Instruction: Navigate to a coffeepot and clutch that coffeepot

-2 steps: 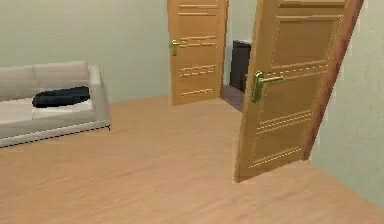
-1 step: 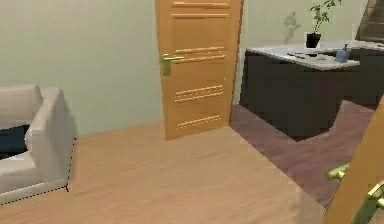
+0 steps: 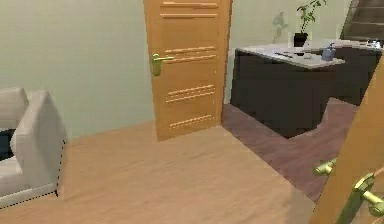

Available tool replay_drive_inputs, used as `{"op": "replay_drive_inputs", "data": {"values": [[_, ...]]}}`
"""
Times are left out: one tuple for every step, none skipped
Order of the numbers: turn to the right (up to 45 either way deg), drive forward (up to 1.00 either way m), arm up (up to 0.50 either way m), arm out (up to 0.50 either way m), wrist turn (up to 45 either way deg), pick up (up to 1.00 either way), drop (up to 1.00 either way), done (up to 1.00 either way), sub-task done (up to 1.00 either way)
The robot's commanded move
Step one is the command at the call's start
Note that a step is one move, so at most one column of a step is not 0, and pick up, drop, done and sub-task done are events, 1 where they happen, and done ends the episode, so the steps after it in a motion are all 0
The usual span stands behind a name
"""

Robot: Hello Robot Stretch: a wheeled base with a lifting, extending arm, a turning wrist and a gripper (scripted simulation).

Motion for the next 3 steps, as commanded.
{"op": "replay_drive_inputs", "data": {"values": [[-30.0,0.0,0.0,0.0,0.0,0.0,0.0,0.0,0.0],[0.0,0.55,0.0,0.0,0.0,0.0,0.0,0.0,0.0],[45.0,0.0,0.0,0.0,0.0,0.0,0.0,0.0,0.0]]}}
